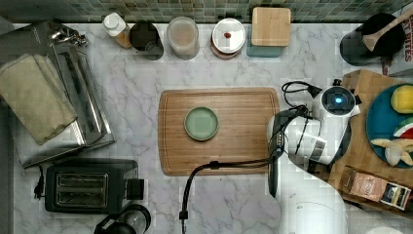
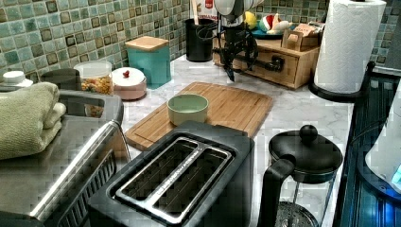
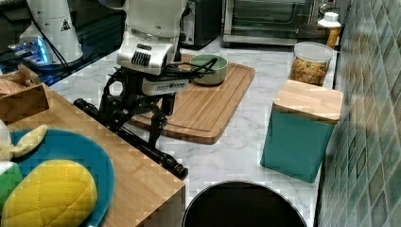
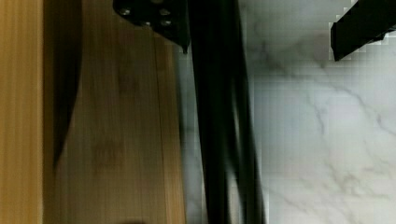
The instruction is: Open the drawer.
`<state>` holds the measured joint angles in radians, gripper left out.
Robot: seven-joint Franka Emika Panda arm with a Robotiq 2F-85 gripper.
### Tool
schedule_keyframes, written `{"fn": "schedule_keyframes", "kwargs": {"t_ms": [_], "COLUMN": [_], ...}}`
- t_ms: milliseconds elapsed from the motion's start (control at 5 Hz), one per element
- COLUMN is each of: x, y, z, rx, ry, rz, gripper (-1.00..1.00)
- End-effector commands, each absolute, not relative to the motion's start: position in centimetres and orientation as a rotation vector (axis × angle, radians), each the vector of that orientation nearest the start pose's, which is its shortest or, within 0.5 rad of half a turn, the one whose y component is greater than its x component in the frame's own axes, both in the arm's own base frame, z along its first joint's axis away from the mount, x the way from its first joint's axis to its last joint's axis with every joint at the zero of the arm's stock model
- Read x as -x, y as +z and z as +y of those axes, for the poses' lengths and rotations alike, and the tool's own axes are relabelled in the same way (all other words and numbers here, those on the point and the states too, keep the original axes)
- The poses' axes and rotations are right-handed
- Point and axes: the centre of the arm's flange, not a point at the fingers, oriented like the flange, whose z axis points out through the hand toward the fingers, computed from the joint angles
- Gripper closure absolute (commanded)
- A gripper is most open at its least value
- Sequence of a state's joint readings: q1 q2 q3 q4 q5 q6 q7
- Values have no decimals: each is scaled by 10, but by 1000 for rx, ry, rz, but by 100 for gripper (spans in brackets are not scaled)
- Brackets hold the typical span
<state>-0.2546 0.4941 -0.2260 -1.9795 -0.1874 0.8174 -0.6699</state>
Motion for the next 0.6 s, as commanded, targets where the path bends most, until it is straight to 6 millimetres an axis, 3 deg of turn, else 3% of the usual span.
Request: {"fn": "schedule_keyframes", "kwargs": {"t_ms": [200,600], "x": [-612,-634], "y": [243,238], "z": [-155,-21], "rx": [3195,3129], "ry": [-78,-146], "rz": [622,426], "gripper": [-100,-100]}}
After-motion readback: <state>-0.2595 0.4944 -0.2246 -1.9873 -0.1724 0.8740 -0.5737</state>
